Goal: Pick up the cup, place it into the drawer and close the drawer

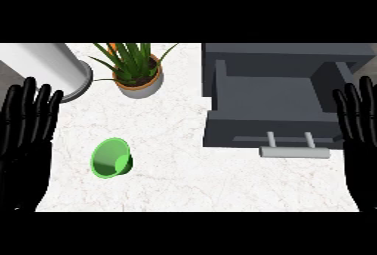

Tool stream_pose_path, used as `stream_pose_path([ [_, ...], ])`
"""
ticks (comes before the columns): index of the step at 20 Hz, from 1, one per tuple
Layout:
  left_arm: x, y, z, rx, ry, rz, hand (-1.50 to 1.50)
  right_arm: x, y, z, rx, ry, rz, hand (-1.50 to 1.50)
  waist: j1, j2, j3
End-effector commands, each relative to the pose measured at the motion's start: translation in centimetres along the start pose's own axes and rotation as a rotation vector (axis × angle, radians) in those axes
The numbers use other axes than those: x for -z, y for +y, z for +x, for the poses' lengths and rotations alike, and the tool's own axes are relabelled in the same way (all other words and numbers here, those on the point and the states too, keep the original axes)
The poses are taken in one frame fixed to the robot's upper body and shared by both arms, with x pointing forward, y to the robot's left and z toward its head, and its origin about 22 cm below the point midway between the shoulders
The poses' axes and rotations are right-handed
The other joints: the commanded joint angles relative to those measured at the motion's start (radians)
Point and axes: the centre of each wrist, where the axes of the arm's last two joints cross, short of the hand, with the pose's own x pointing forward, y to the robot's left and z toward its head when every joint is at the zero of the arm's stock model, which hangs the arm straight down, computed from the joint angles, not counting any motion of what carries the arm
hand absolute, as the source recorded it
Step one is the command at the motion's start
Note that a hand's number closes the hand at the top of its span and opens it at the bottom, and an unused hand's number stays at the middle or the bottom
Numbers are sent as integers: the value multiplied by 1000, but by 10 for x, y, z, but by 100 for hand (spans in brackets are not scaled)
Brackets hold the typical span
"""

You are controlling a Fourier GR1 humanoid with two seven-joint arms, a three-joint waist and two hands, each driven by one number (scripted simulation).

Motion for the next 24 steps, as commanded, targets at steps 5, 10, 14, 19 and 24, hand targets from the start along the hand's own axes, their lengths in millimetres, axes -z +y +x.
stream_pose_path([
  [5, -20, 23, 3, -64, -39, -199, -150, -1, -8, -10, 9, 14, 46, -150, -10, 8, 12],
  [10, -19, 13, -21, -242, 99, -184, -150, -2, 3, -7, 92, 91, 118, -150, -16, 9, 12],
  [14, -10, 4, 0, -238, 96, -191, -150, 10, 3, 2, 84, 88, 110, -150, -15, 8, 12],
  [19, -12, -3, -1, -270, 103, -181, -150, 1, 7, -5, 78, 111, 116, -150, -15, 7, 12],
  [24, -17, 3, -29, -238, 137, -161, -150, 9, 17, 8, 84, 108, 119, -150, -16, 8, 12],
])
